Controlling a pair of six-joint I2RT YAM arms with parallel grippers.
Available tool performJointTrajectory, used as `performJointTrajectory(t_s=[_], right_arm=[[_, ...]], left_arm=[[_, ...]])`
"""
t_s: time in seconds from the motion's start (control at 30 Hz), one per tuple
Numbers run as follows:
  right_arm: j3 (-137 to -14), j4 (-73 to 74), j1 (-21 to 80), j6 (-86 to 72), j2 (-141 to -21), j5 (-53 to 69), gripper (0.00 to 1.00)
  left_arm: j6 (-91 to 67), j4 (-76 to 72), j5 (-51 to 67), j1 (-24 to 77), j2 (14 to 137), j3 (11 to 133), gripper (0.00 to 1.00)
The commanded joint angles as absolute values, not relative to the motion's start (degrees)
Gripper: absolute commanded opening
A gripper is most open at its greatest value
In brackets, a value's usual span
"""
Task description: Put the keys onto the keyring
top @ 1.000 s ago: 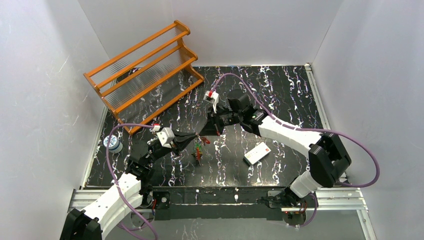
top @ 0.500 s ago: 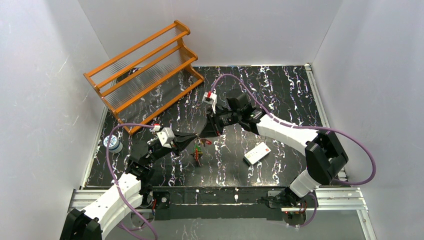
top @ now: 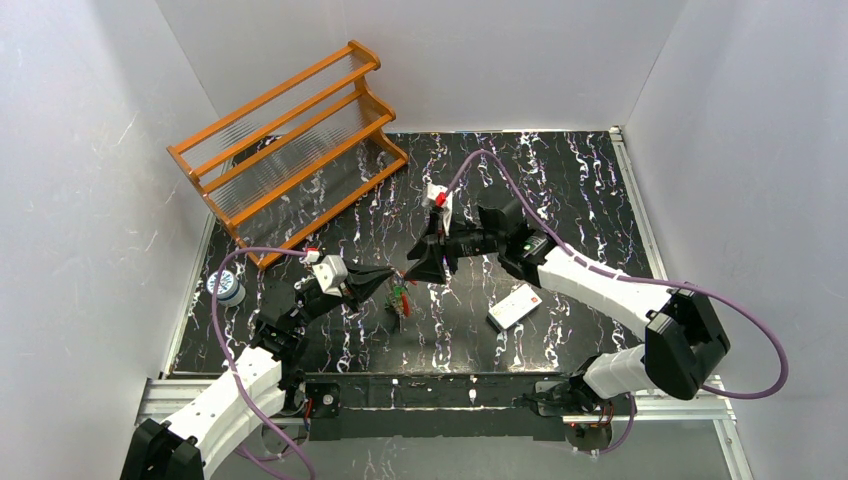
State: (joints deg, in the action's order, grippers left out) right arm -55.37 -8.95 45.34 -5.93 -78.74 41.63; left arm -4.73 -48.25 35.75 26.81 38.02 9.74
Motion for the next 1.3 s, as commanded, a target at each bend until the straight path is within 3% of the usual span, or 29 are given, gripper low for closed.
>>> performJointTrajectory(t_s=[0.0,0.3,0.83,1.07,1.27], right_arm=[[-52.9,-19.5,45.4,-1.5,-77.5,47.2,0.62],[-46.7,-33.2,45.4,-0.5,-76.1,48.1,0.41],[-48.5,-39.6,45.6,-3.9,-83.2,52.8,0.37],[-49.2,-41.5,45.7,-5.4,-85.5,53.1,0.28],[-49.9,-42.3,45.7,-6.1,-86.4,53.3,0.26]], left_arm=[[-4.8,-52.2,36.0,26.8,36.9,9.9,0.0],[-5.1,-52.2,37.1,26.8,36.7,9.9,0.0],[-5.4,-52.4,38.3,26.8,37.3,10.3,0.0],[-5.3,-52.4,39.1,26.8,38.0,10.8,0.0],[-5.4,-52.5,39.3,26.8,38.0,10.9,0.0]])
